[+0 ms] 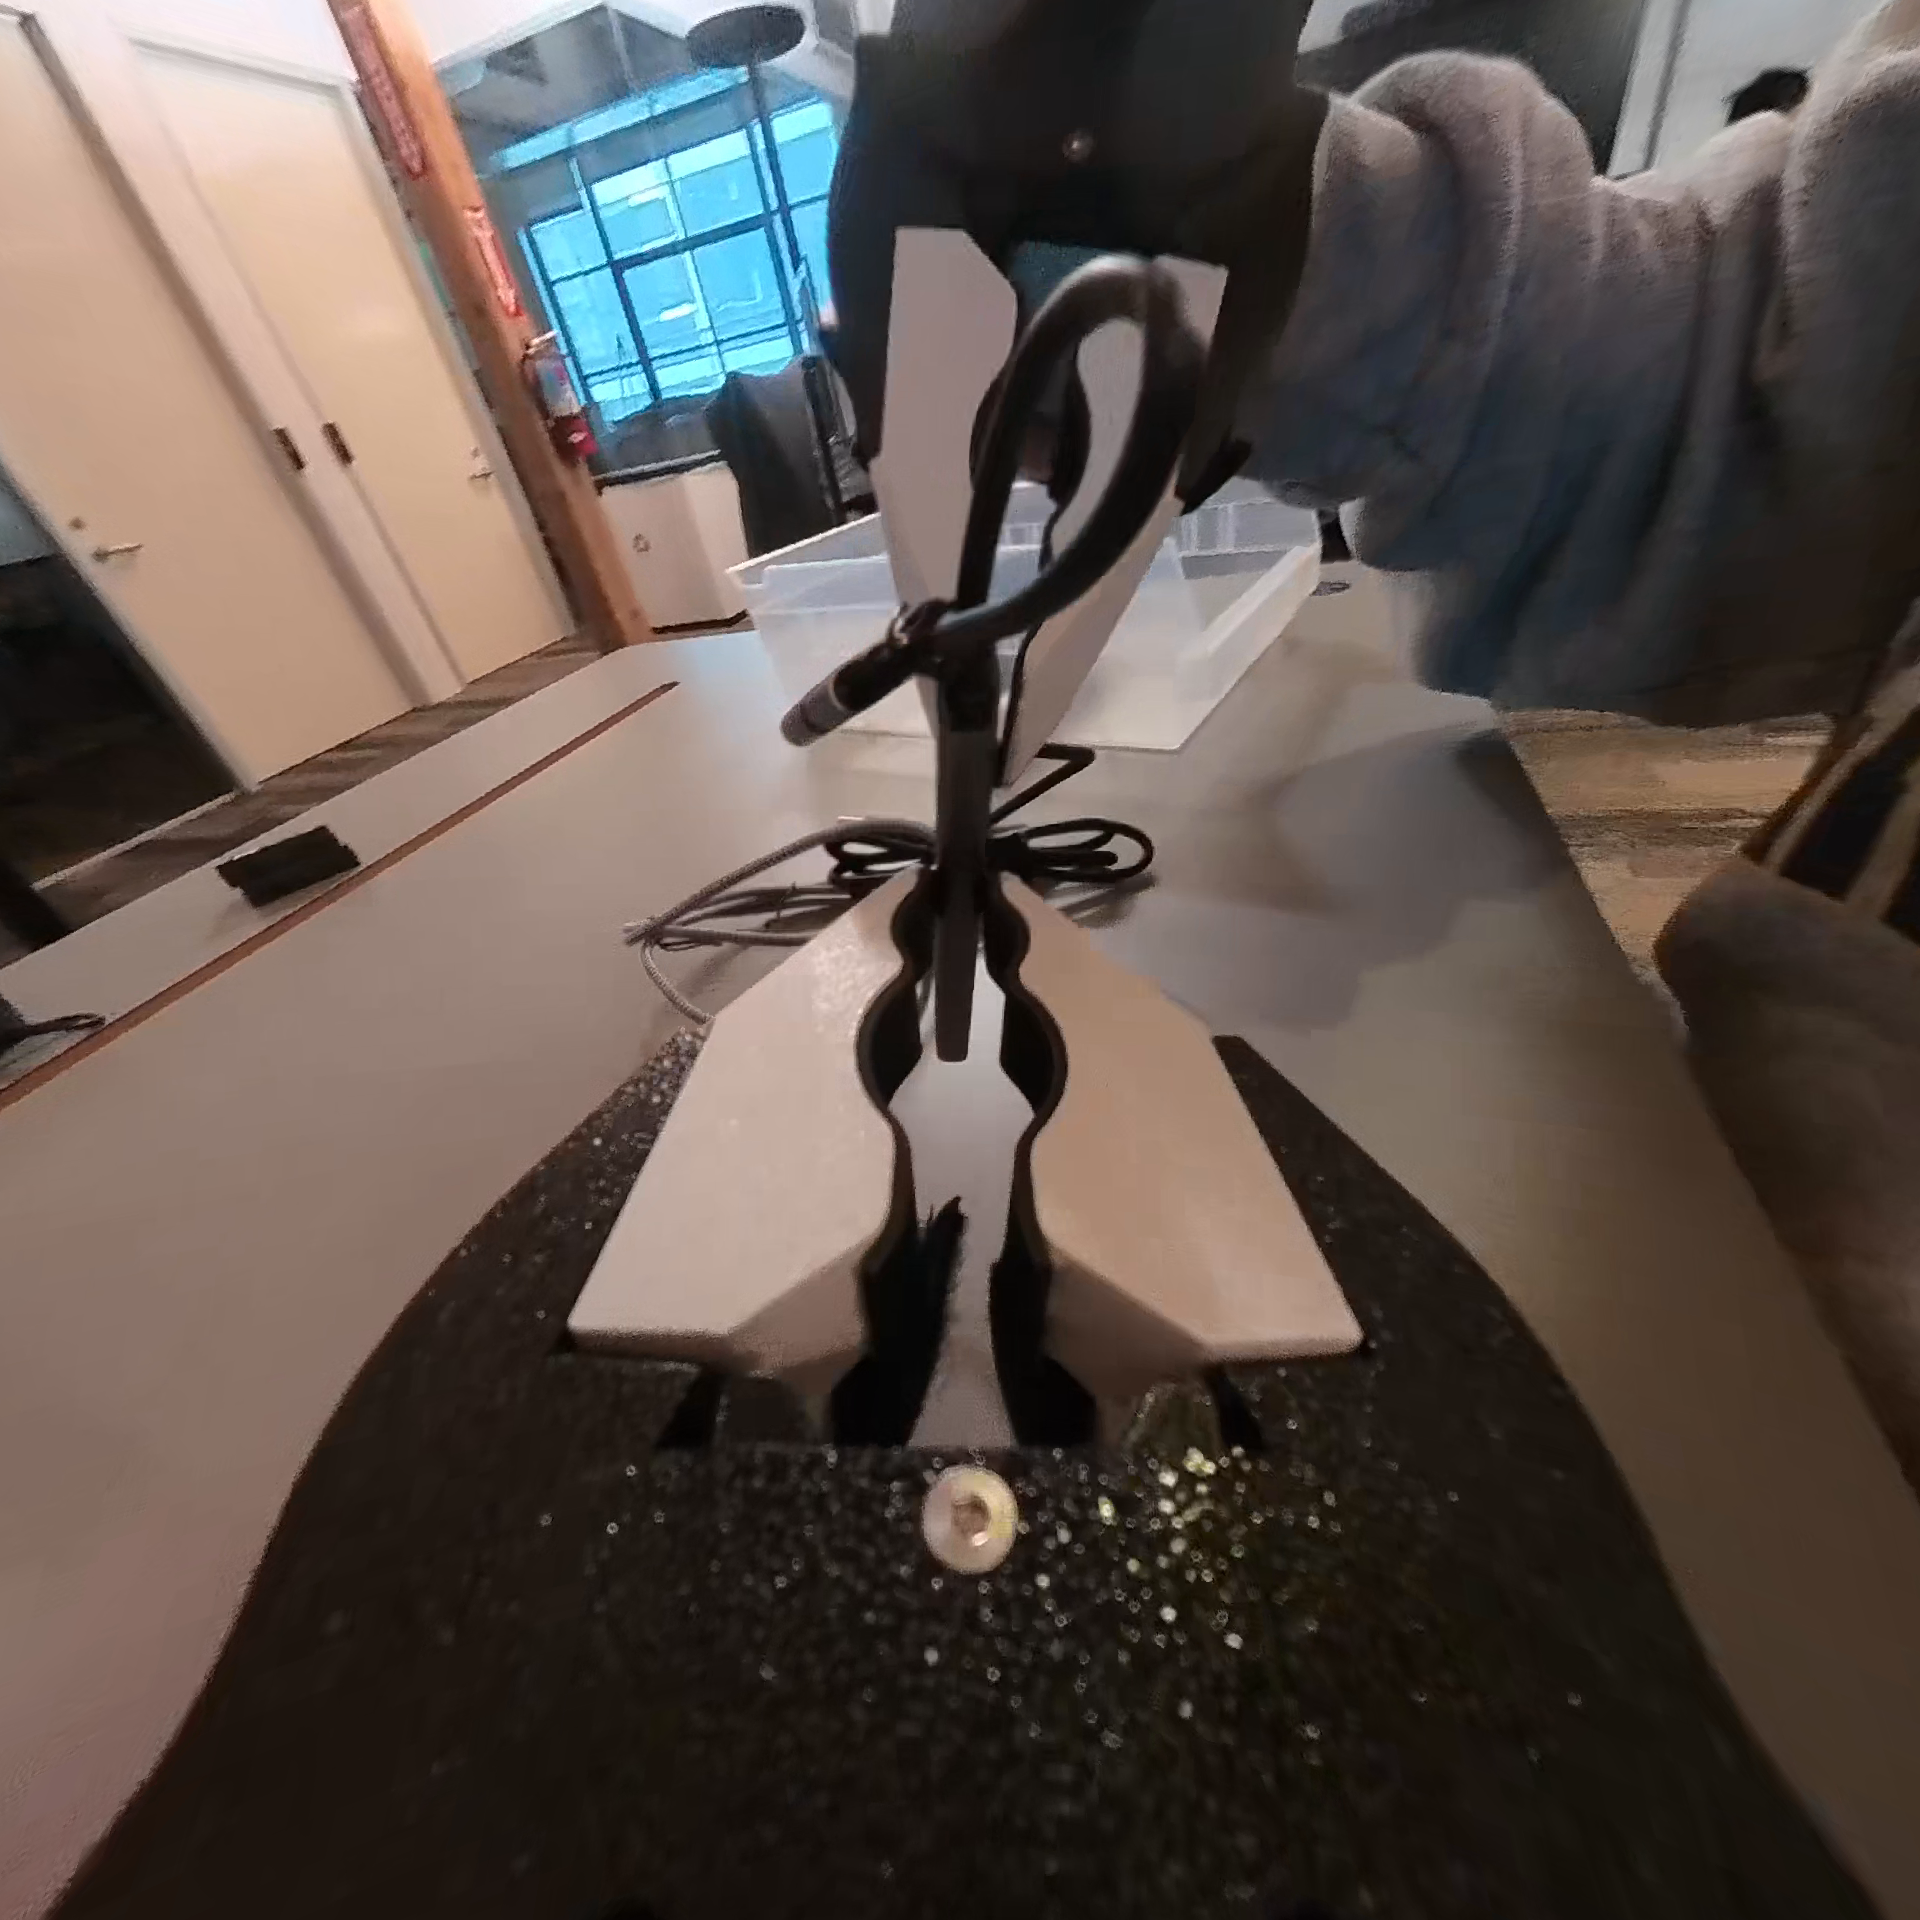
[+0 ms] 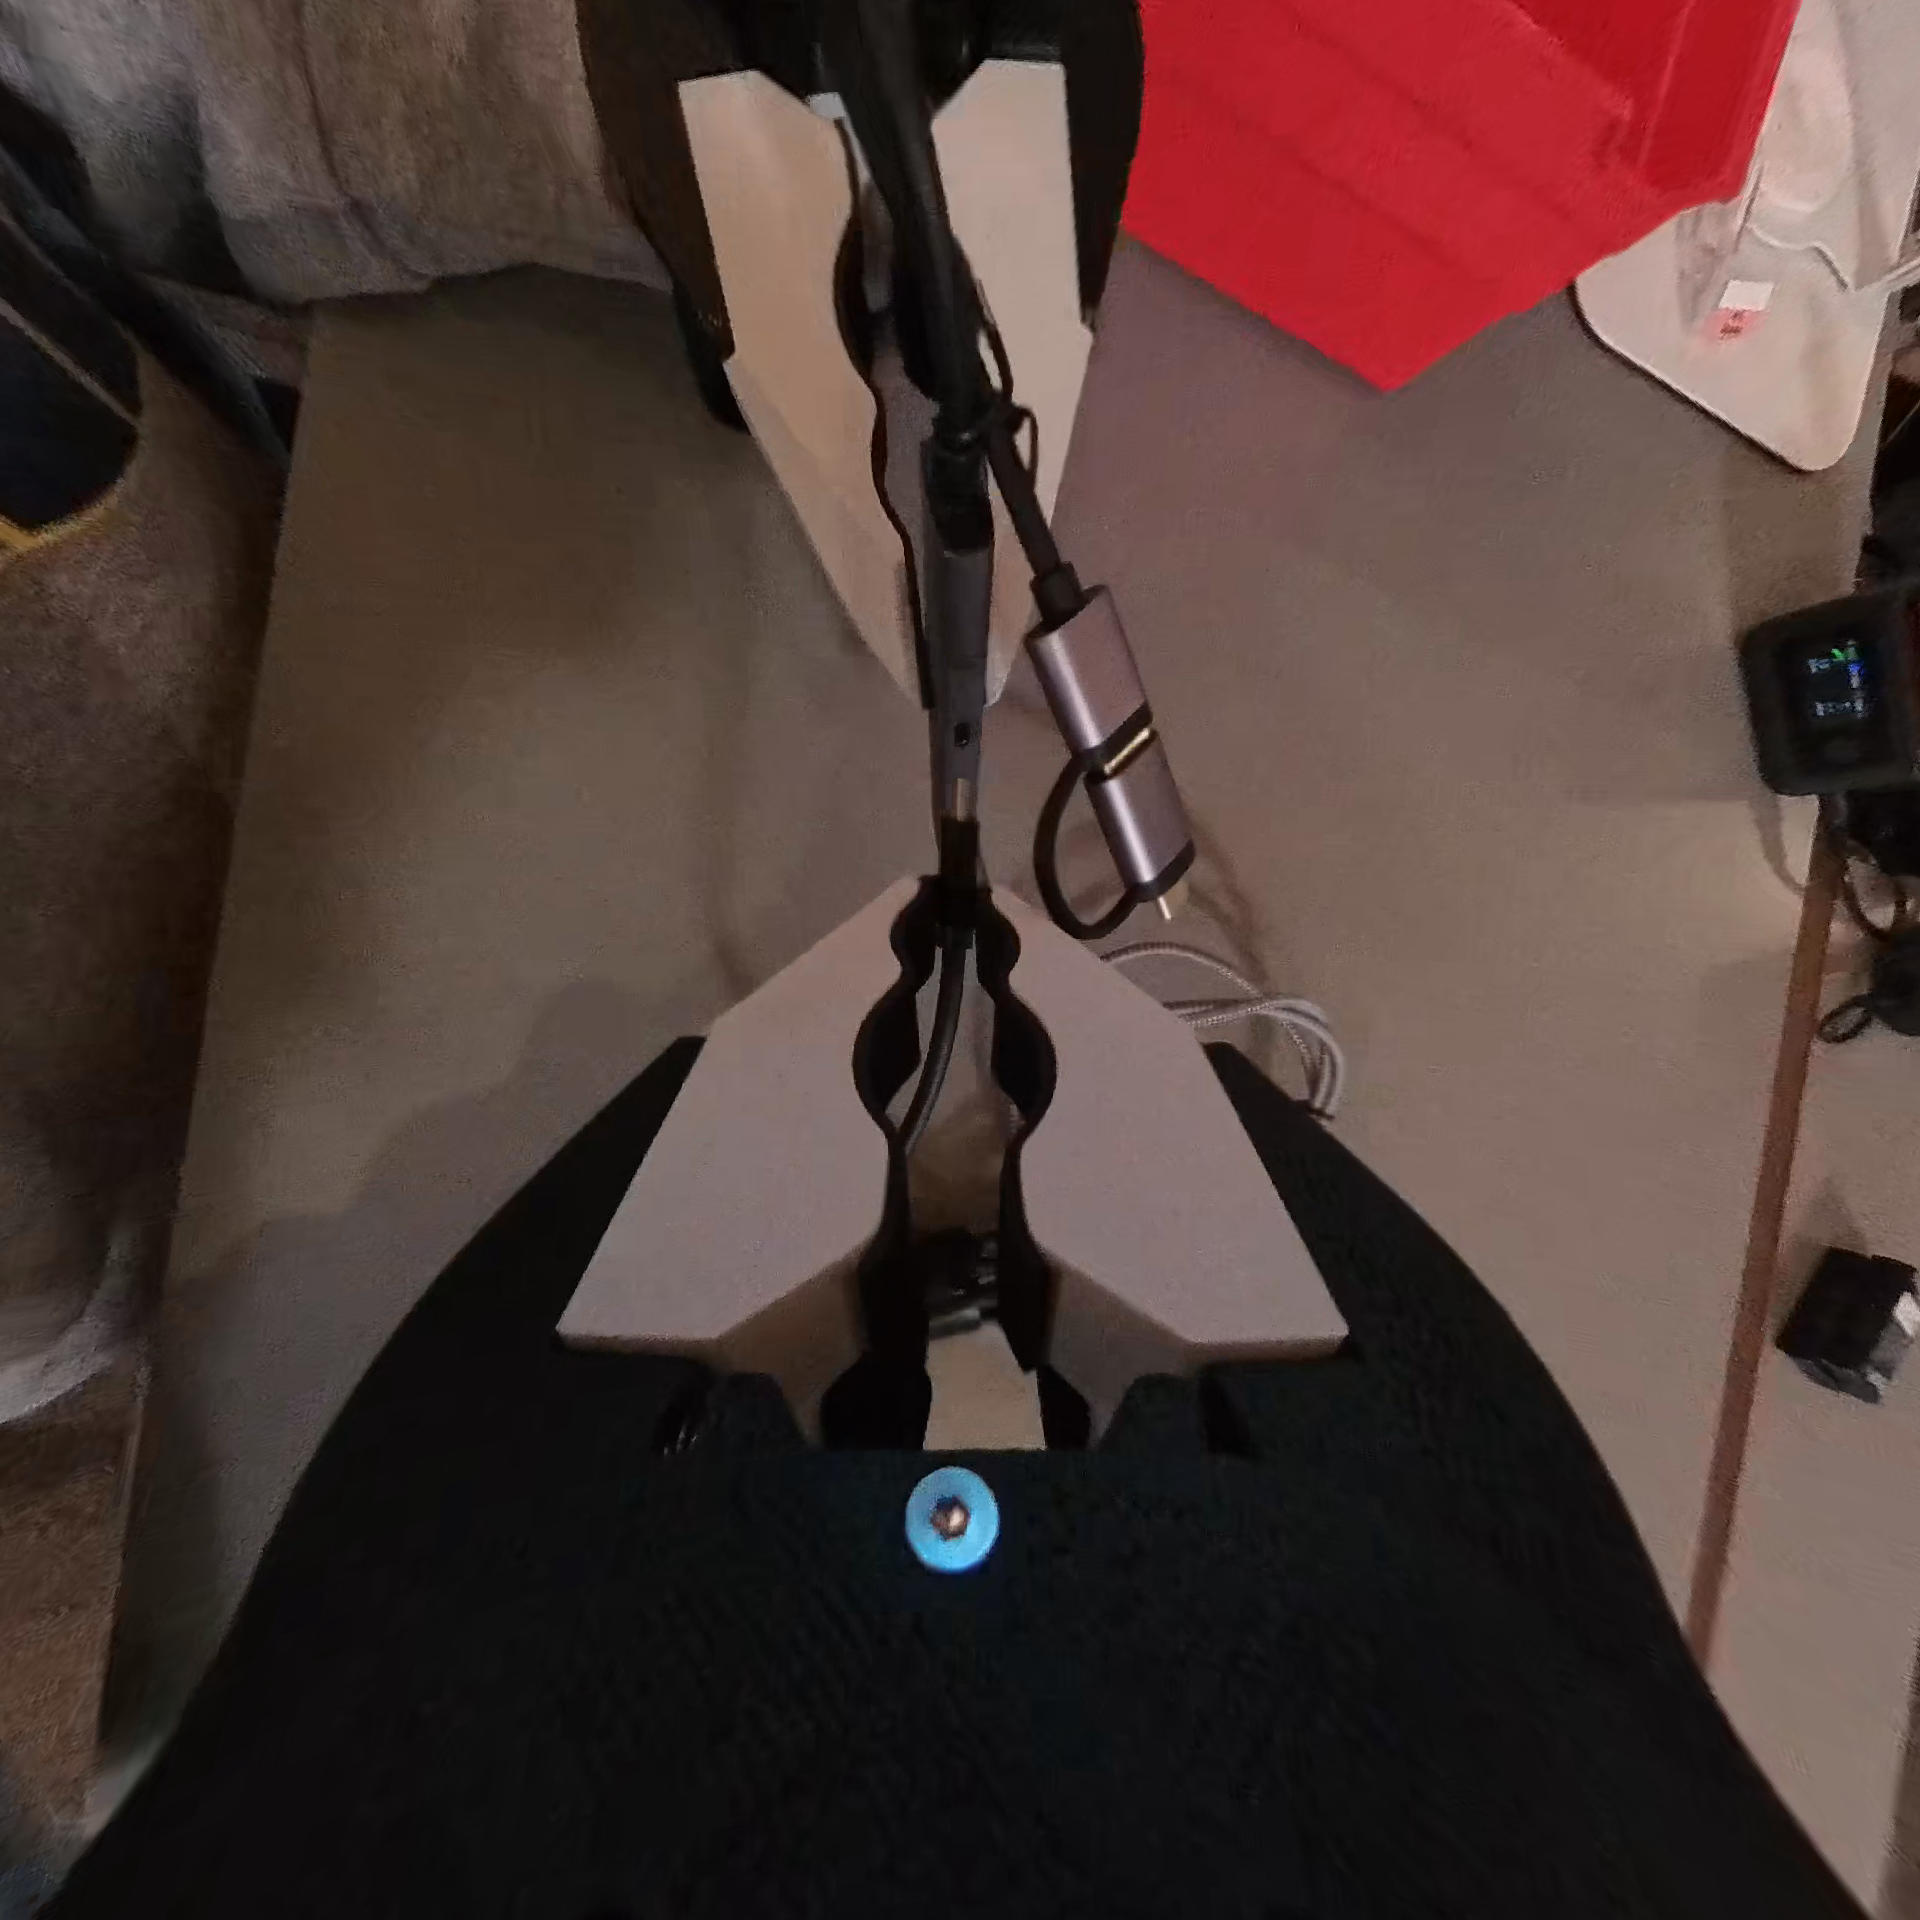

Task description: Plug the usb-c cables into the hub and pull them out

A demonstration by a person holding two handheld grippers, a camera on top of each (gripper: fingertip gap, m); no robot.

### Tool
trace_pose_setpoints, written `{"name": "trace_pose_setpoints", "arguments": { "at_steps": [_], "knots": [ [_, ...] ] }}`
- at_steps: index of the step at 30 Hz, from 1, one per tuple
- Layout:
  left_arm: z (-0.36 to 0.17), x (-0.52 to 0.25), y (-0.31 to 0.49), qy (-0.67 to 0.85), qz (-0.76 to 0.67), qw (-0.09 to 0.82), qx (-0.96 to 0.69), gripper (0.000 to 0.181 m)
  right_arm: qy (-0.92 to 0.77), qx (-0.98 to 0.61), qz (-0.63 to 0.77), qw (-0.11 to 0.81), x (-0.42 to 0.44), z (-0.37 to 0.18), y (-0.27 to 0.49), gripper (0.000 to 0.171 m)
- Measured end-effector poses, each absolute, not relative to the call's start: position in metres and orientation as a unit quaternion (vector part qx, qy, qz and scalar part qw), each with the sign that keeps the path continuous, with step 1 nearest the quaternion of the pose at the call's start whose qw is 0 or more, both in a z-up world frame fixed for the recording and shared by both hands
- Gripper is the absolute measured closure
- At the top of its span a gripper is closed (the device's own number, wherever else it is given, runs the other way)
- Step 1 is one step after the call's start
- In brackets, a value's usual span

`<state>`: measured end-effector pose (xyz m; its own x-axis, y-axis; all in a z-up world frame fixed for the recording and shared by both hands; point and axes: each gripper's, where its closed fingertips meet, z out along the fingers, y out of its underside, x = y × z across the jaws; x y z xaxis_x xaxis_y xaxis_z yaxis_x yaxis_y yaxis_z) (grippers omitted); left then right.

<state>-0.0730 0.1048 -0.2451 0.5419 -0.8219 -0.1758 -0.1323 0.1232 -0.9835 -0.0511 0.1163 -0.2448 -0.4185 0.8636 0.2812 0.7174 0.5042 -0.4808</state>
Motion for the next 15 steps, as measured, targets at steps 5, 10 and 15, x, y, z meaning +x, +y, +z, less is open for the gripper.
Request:
{"name": "trace_pose_setpoints", "arguments": {
  "at_steps": [5, 10, 15],
  "knots": [
    [-0.246, -0.072, 0.103, 0.400, -0.274, 0.633, -0.604, 0.175, -0.845, -0.465, 0.110, 0.238, -0.051, -0.251, 0.118, 0.165],
    [-0.257, -0.066, 0.108, 0.408, -0.250, 0.608, -0.634, 0.175, -0.856, -0.465, 0.083, 0.212, -0.050, -0.257, 0.123, 0.165],
    [-0.266, -0.062, 0.112, 0.404, -0.247, 0.578, -0.664, 0.175, -0.870, -0.456, 0.048, 0.183, -0.045, -0.263, 0.126, 0.166]
  ]
}}
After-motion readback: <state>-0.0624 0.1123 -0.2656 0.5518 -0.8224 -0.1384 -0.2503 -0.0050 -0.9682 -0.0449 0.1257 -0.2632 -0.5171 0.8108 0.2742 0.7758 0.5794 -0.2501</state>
